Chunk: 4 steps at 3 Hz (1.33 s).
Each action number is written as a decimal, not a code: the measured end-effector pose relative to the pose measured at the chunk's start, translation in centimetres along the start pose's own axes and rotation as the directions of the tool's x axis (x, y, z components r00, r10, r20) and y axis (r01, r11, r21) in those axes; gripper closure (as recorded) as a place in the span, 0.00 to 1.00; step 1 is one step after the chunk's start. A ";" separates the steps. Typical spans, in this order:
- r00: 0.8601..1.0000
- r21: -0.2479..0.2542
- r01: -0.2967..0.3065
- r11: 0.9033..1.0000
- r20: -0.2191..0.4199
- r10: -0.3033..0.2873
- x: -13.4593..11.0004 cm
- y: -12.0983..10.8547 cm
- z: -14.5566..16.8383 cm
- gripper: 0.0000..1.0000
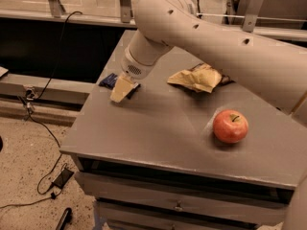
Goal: Pick rxbar blueberry
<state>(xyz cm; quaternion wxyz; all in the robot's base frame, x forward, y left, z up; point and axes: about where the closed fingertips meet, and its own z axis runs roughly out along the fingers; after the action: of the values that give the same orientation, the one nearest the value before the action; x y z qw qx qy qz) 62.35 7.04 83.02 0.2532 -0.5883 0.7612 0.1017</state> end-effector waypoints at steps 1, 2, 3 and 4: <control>1.000 -0.007 -0.001 1.000 0.003 0.001 -0.1 0.1 0.0 0.64; 1.000 -0.007 -0.001 1.000 0.003 0.001 -0.2 0.0 -0.2 0.88; 1.000 -0.007 -0.001 1.000 0.003 0.001 -0.2 0.0 -0.2 1.00; 0.999 0.008 -0.006 1.000 0.048 0.006 0.4 -1.0 -3.0 1.00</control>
Offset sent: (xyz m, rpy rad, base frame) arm -0.0019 0.0049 -0.0076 0.0349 0.0537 0.0337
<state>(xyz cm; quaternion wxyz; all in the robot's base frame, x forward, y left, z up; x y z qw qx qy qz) 62.47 5.07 85.50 0.2734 -0.5824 0.7571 0.1133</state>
